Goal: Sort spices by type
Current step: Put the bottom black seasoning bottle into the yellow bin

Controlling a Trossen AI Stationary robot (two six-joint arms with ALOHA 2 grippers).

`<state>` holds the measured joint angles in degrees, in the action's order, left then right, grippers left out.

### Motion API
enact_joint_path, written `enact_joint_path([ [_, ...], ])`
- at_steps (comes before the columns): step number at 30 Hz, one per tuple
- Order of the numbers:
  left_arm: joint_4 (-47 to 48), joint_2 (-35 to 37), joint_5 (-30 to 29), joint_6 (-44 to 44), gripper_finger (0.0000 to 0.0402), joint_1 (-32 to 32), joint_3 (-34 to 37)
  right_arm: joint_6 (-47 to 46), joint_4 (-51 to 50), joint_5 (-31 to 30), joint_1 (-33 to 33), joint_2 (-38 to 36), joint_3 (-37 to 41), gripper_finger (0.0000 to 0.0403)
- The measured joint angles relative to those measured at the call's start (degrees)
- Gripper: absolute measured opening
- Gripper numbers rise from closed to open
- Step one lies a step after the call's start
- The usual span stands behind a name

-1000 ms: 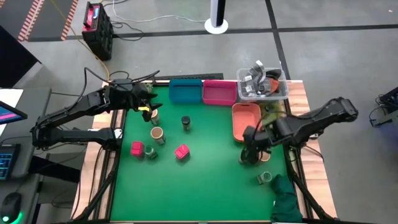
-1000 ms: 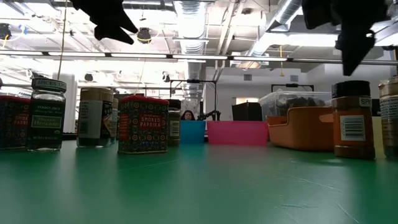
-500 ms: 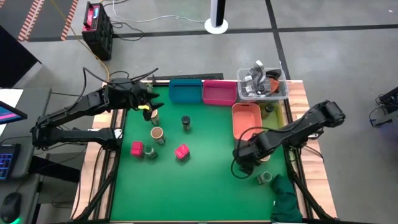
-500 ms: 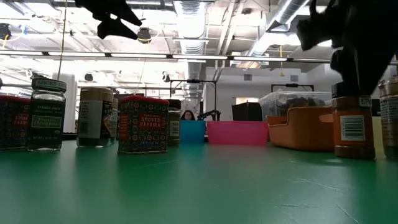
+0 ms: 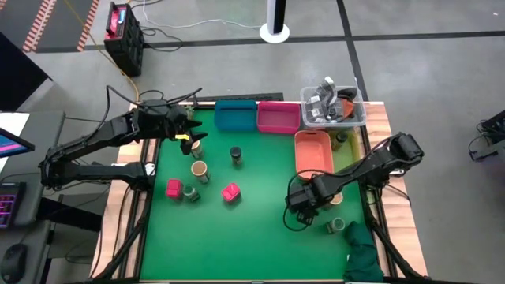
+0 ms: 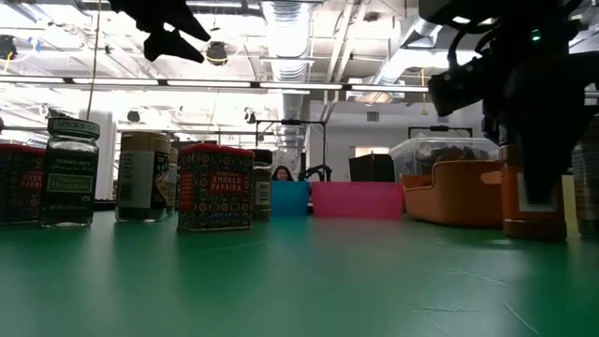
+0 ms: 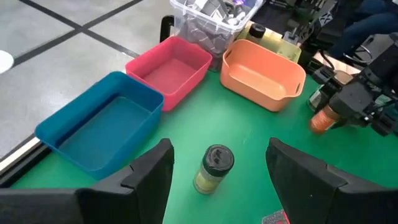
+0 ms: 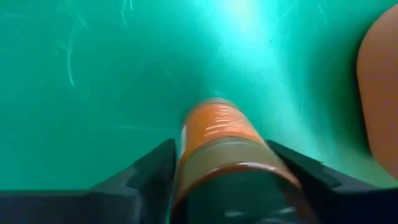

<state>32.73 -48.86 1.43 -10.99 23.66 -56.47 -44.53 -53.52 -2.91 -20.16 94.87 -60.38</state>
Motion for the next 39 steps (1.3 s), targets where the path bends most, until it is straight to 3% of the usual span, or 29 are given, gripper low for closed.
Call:
enact_joint_path([
  [3, 0.00, 0.01, -0.04, 0.64, 0.0242, 0.00, 0.00, 0.05, -0.49, 0.61, 1.47, -0.27, 0.00, 0.0200],
  [8, 0.00, 0.02, -0.16, 1.80, 0.0242, 0.00, 0.00, 2.89, -3.09, 1.72, 4.99, -2.70, -2.20, 0.0201],
  [14, -0.02, 0.02, -0.21, 2.75, 0.0242, 0.00, 0.00, 7.69, -3.71, -0.16, 10.77, -11.76, -6.77, 0.0201],
  [18, 0.00, 0.02, -0.22, 2.73, 0.0242, 0.00, 0.00, 2.06, -8.80, -8.09, 14.30, -20.05, -6.92, 0.0201],
  [21, 0.02, 0.02, -0.22, 2.69, 0.0242, 0.00, 0.00, -6.17, -19.40, -12.08, 17.02, -24.86, -5.87, 0.0201],
  [25, 0.00, 0.02, -0.24, 3.04, 0.0242, 0.00, 0.00, -14.93, -29.02, -11.70, 20.29, -28.94, -3.13, 0.0201],
  [31, -0.08, 0.01, -1.61, 4.31, 0.0242, 0.00, 0.00, -23.79, -31.45, -11.16, 24.31, -31.19, 1.39, 0.0210],
  [39, -0.09, 0.01, -1.95, 4.33, 0.0242, 0.00, 0.00, -21.21, -27.92, -10.29, 32.57, -30.86, 9.31, 0.0211],
])
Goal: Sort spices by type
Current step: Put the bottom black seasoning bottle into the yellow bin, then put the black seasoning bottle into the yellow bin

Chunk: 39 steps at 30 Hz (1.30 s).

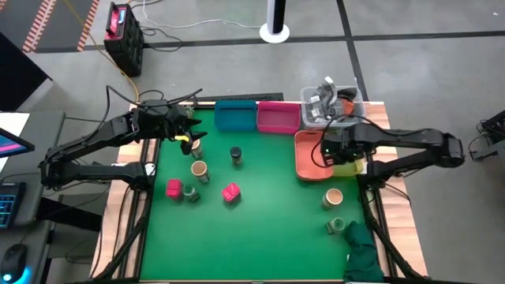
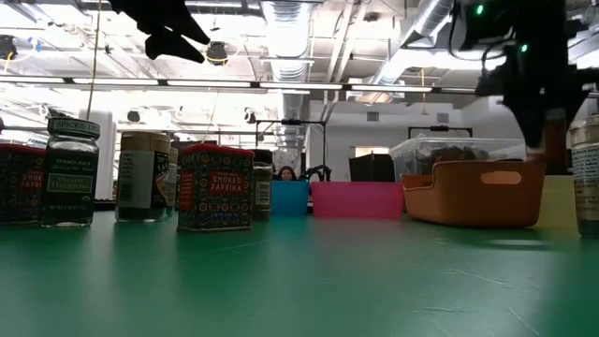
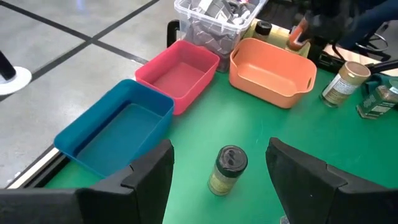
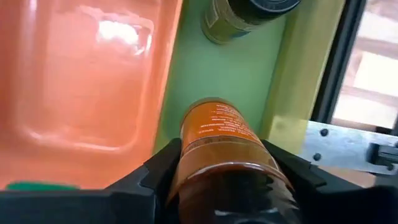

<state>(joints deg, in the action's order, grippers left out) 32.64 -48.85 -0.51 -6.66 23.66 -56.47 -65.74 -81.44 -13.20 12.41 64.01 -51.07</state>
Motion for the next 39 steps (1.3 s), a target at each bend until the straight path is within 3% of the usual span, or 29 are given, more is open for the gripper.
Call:
enact_joint_path([
  [8, 0.02, -0.01, 0.00, 0.02, 0.0242, 0.00, 0.00, 7.73, 9.40, 2.17, 8.11, -0.04, 6.54, 0.0214],
  [16, 0.03, 0.00, -0.02, -0.02, 0.0242, 0.01, 0.00, 12.22, 15.57, 2.61, 14.02, 0.00, 7.83, 0.0255],
  [28, 0.02, -0.01, -0.04, 0.87, 0.0242, 0.01, 0.00, 13.72, 15.90, 4.48, 15.77, 0.15, 7.82, 0.0271],
  [33, 0.95, 0.01, 0.20, -0.04, 0.0242, 0.00, 0.00, 16.53, 11.73, 6.03, 15.13, -0.04, 4.01, 0.0271],
  [39, 3.32, -0.29, 0.25, -0.07, 0.0242, 0.01, -0.02, 19.95, 3.61, 3.48, 14.14, 0.04, -4.77, 0.0271],
])
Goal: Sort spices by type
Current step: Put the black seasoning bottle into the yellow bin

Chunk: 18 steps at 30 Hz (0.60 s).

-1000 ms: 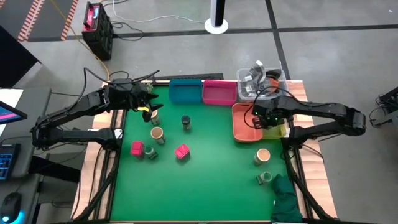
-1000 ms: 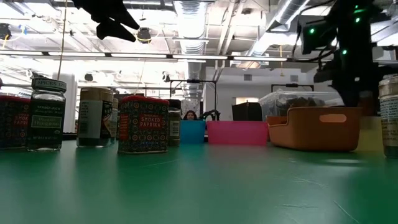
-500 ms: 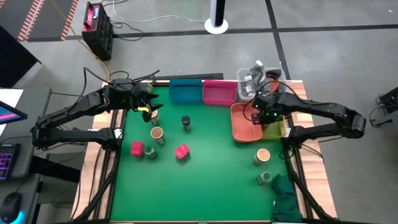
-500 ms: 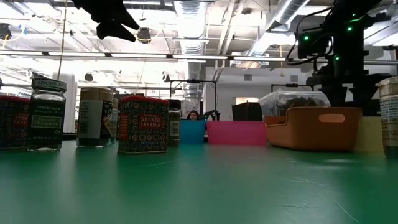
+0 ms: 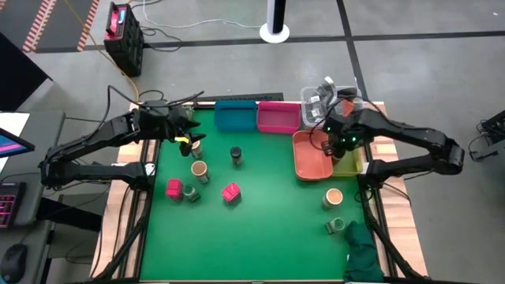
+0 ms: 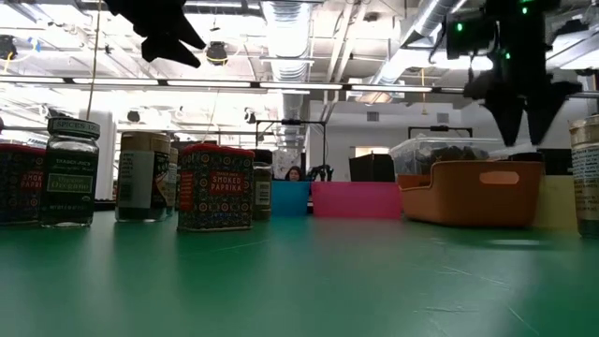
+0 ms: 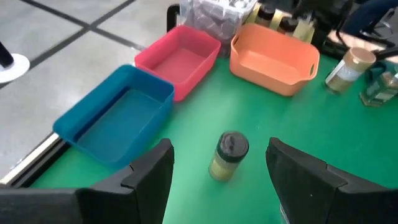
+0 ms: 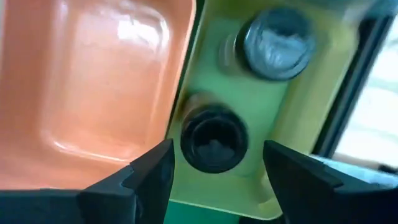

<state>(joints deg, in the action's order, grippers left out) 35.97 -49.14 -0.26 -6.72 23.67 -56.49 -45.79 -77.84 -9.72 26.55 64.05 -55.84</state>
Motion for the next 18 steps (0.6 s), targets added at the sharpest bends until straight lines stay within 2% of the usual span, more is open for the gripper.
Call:
enact_joint_path([
  [3, 1.67, -1.07, 0.01, 0.70, 0.0242, 0.01, -0.02, 0.99, 2.39, -1.16, -2.04, 0.34, -4.11, 0.0272],
  [8, 2.35, -3.32, 1.80, 1.38, 0.0242, 0.01, -0.02, 2.36, 13.22, -3.85, -8.36, 4.74, -9.72, 0.0272],
  [12, 1.27, -3.46, 2.02, 1.03, 0.0242, 0.01, -0.02, 7.36, 22.69, -3.86, -12.54, 12.87, -14.37, 0.0272],
  [18, 1.23, -2.38, 3.70, -1.41, 0.0242, 0.03, -0.02, 19.79, 27.73, -3.60, -17.01, 26.95, -25.60, 0.0272],
])
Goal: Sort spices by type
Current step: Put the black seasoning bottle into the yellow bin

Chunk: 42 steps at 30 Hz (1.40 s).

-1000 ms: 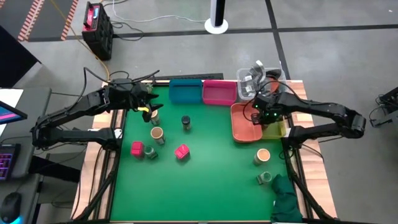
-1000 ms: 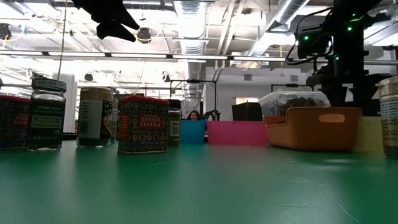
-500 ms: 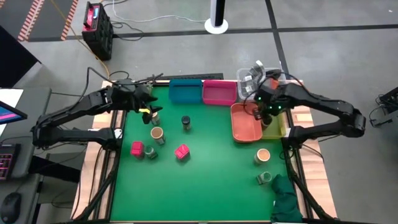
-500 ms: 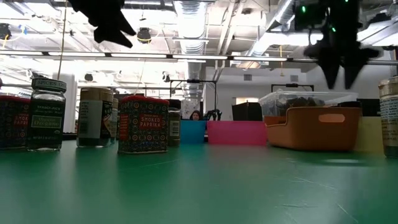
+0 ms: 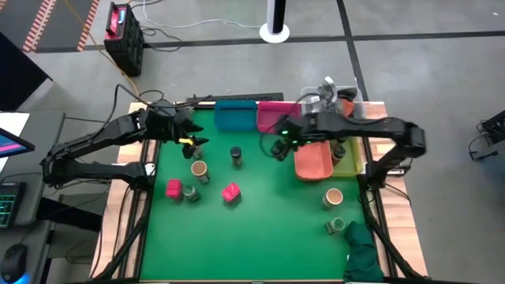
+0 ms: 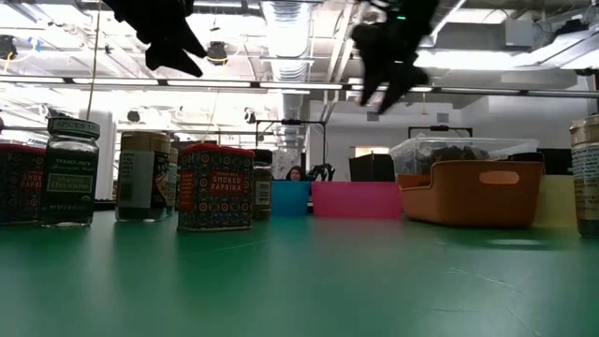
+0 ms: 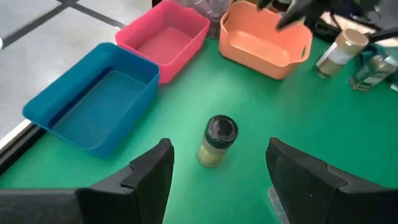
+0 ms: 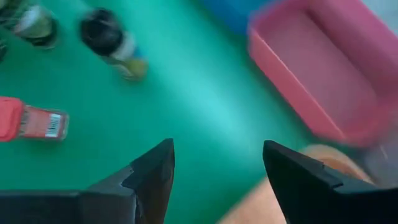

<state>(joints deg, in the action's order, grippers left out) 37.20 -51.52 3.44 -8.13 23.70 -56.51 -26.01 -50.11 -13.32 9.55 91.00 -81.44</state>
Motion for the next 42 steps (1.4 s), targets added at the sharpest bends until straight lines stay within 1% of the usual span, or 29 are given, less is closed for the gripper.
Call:
enact_joint_path([
  [5, 1.40, 0.35, 2.38, -2.55, 0.0242, 0.00, 0.00, 10.36, 0.01, 0.62, -0.92, 9.92, -10.03, 0.0272],
  [10, 2.23, 1.34, 2.53, -5.62, 0.0242, 0.00, -0.34, 16.14, 0.12, 7.01, 0.31, 17.83, -17.84, 0.0272],
  [14, 2.99, 2.53, 2.49, -6.39, 0.0242, -0.02, -2.17, 19.90, -0.19, 11.82, 1.30, 22.98, -22.66, 0.0274],
  [17, 3.27, 3.53, 1.90, -6.29, 0.0242, -0.02, -3.01, 22.99, 0.04, 13.08, 1.51, 25.71, -26.07, 0.0291],
  [21, 4.75, 4.41, 1.78, -6.06, 0.0242, -0.02, -3.10, 27.40, 0.52, 13.50, 0.86, 28.43, -29.90, 0.0336],
  [24, 6.49, 4.83, 1.52, -6.15, 0.0242, -0.02, -3.10, 29.09, 1.73, 13.64, 0.50, 29.54, -31.53, 0.0379],
  [26, 7.53, 5.22, 0.84, -6.39, 0.0242, -0.02, -3.10, 29.08, 3.03, 13.67, 0.45, 30.08, -31.81, 0.0394],
  [29, 8.12, 6.47, 0.14, -6.76, 0.0242, -0.02, -3.10, 29.96, 3.39, 13.68, 0.45, 30.34, -31.74, 0.0386],
  [31, 8.05, 7.56, -0.60, -7.27, 0.0242, -0.02, -3.10, 30.81, 5.31, 13.66, 0.34, 30.34, -31.74, 0.0382],
  [33, 8.03, 8.55, -2.10, -7.51, 0.0242, -0.02, -3.10, 30.75, 7.71, 13.74, 0.44, 30.90, -31.85, 0.0382],
  [35, 8.03, 9.52, -3.55, -7.35, 0.0242, -0.02, -3.10, 30.37, 7.34, 14.55, 0.71, 31.26, -31.76, 0.0383],
  [38, 8.06, 10.55, -4.95, -6.63, 0.0242, -0.02, -3.10, 30.44, 7.71, 15.43, 0.87, 33.51, -31.85, 0.0386],
  [40, 8.10, 10.77, -5.20, -6.70, 0.0242, 0.00, -3.10, 30.50, 6.26, 16.16, 0.89, 34.94, -31.65, 0.0386],
  [42, 8.17, 10.93, -5.20, -8.62, 0.0242, 0.00, -3.10, 30.58, 7.28, 16.26, 0.60, 36.10, -31.68, 0.0386],
])
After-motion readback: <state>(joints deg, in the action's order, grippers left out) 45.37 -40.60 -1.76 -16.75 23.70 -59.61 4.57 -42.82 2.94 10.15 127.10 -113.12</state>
